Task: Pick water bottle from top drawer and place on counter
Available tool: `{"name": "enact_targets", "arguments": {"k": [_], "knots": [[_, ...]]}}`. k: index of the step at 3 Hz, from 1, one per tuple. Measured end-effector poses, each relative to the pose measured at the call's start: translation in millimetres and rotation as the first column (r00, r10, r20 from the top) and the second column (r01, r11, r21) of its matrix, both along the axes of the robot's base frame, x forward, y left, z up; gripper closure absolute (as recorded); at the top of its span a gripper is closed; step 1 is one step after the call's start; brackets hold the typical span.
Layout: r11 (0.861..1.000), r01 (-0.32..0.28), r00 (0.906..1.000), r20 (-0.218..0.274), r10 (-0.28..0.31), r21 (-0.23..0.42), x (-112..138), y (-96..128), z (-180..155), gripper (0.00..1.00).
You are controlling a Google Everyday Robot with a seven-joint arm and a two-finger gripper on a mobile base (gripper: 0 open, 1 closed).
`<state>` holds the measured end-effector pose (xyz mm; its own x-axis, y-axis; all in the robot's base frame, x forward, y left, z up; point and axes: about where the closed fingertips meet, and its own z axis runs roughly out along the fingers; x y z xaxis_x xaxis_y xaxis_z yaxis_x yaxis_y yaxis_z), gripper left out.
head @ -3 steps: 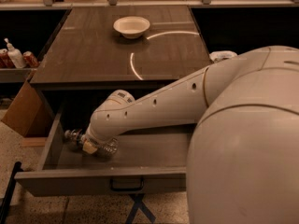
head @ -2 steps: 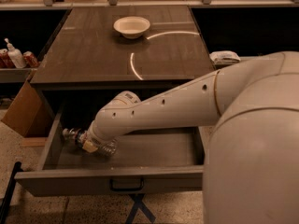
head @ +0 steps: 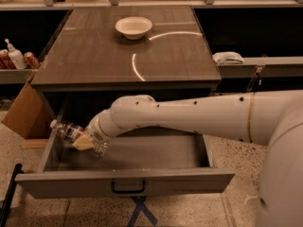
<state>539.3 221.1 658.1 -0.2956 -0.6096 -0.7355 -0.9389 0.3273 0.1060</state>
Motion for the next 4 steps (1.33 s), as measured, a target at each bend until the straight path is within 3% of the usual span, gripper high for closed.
{"name": "enact_targets", "arguments": {"k": [1, 2, 3, 4], "knots": [[0.999, -0.030, 0.9977, 0.061, 0.029, 0.020, -2, -12, 13, 1.00], [1.000, -0.025, 0.9972, 0.070, 0.024, 0.016, -3, -14, 17, 1.00], [1.000, 0.013, 0.9916, 0.129, -0.013, 0.001, -7, -37, 45, 1.00], [0.998, 0.065, 0.9757, 0.211, -0.059, -0.023, -6, -68, 88, 1.00]]}}
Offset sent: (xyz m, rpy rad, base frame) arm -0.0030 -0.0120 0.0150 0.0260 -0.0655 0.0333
